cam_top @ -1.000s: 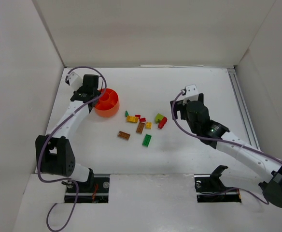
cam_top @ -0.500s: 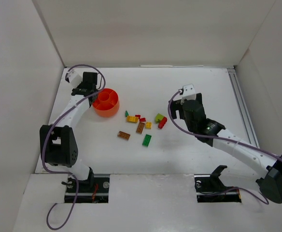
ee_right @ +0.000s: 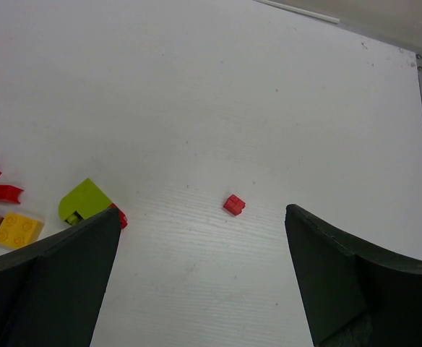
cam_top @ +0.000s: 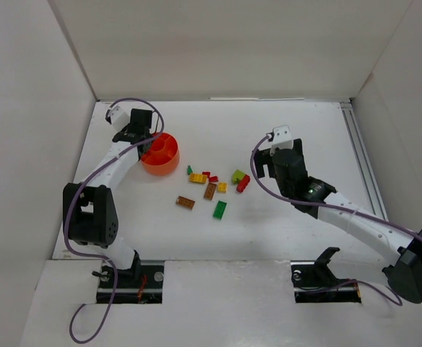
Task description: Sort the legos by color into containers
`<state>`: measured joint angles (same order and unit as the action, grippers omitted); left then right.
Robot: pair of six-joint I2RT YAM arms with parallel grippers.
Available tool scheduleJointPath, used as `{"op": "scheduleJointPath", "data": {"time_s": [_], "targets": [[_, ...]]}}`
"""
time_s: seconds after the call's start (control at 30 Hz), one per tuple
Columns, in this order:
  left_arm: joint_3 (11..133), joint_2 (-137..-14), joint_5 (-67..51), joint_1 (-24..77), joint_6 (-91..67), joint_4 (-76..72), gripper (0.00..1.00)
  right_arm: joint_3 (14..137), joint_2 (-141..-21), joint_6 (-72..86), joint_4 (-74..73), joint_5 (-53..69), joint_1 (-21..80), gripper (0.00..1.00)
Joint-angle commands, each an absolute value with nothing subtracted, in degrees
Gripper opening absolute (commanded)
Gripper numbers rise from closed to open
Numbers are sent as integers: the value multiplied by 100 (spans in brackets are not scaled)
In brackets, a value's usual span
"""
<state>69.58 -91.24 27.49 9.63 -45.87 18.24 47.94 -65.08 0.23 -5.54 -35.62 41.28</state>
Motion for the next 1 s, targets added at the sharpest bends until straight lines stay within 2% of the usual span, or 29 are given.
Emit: {"op": "scheduleJointPath", "data": {"time_s": [0.0,0.07,0.3,0.37,0.4,0.47,0.5,0.53,0.7,0.83,0.97], "targets": [[7146,-9079,2733,967,-4702,2030,43,4939,-6390,0,-316,-3683,4148,100],[7093,-9018,2672,967,-4754,2030,50,4879,-6329,0,-316,-3683,4148,100],[6847,-8298,2392,967,-4597,1846,62,4764,-6091,53,-316,-3516,4148,100],[6777,-8008,2094,1019,-4405,1715,68,4711,-6021,114,-369,-3350,4148,100],[6698,-7894,1918,1072,-4229,1409,73,4711,-6021,114,-369,-3349,4148,100],[6443,-7551,1410,1343,-3755,1100,91,4781,-6081,368,-597,-3078,4087,100],[6355,-7445,1250,1501,-3544,933,98,4842,-6082,456,-711,-2946,4000,100],[6302,-7375,1178,1677,-3403,723,100,4982,-6186,518,-816,-2770,3842,100],[6197,-7321,1151,3519,-2348,598,100,5422,-6968,1028,-1686,-2040,3200,100],[5960,-7620,864,4471,-1776,650,100,5703,-7348,1274,-2232,-1890,2699,100],[5450,-7752,265,4729,-1573,186,100,5704,-7427,1459,-2478,-1679,2181,100]]}}
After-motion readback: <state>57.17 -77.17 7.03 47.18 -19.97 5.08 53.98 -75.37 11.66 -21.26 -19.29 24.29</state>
